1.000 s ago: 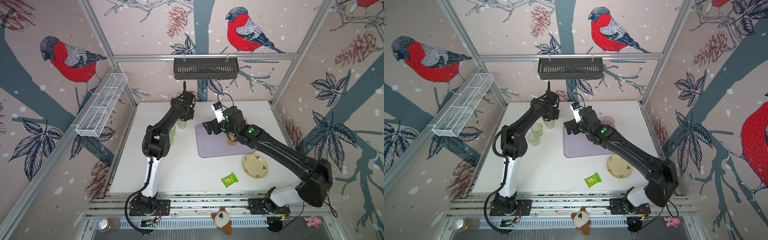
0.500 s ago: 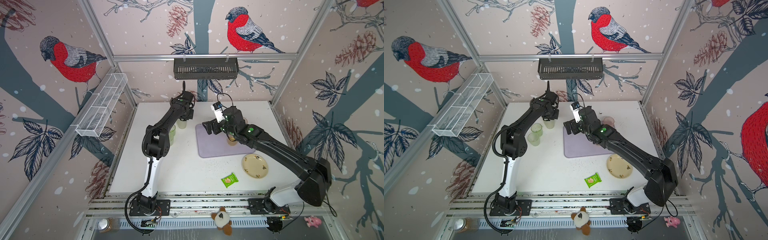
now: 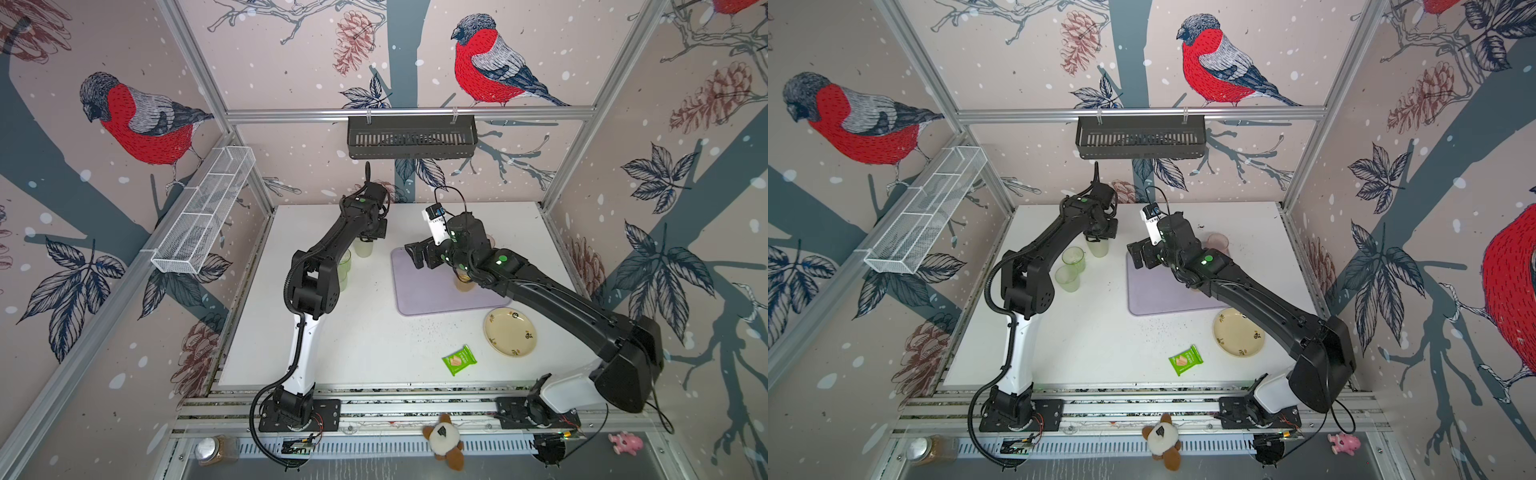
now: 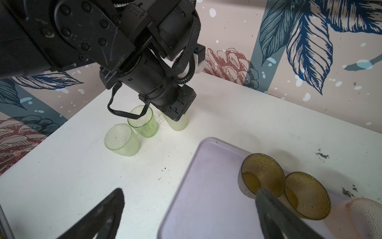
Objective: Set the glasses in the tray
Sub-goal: 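Close the left gripper on the pale green cup's rim, then lift the pale green cup with the left gripper toward the tray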
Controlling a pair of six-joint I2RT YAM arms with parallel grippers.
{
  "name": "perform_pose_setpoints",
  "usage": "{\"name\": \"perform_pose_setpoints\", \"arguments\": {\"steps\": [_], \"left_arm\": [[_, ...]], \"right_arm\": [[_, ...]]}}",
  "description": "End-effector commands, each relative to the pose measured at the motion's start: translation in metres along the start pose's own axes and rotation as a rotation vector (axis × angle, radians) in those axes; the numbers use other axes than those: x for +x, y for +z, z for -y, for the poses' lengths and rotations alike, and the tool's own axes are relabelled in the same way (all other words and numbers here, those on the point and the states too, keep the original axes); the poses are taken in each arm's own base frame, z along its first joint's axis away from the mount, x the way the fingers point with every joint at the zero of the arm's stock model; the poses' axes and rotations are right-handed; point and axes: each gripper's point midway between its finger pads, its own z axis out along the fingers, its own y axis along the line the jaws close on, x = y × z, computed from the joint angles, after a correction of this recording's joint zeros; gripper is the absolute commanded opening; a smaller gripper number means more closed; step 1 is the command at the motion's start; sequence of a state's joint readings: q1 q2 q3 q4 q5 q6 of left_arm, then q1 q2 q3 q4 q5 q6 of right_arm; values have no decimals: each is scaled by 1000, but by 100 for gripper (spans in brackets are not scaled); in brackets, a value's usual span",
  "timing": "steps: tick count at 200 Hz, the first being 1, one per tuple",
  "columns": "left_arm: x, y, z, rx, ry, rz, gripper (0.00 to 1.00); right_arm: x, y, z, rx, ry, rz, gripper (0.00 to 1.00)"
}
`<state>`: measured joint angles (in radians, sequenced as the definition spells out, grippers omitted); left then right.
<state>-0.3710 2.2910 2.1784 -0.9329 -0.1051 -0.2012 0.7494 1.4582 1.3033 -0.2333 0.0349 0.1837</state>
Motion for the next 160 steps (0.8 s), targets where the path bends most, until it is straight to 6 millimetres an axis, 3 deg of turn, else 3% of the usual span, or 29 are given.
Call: {"name": "perform_pose_setpoints", "arguments": {"steps": [1, 160], "left_arm": [[-1, -5, -2, -4, 11, 1, 2], [-11, -39, 3, 35, -2, 46, 0]], "right_arm": [[-8, -1, 1, 10, 0, 24, 99], [-9, -9, 1, 11, 6, 39, 99]]}}
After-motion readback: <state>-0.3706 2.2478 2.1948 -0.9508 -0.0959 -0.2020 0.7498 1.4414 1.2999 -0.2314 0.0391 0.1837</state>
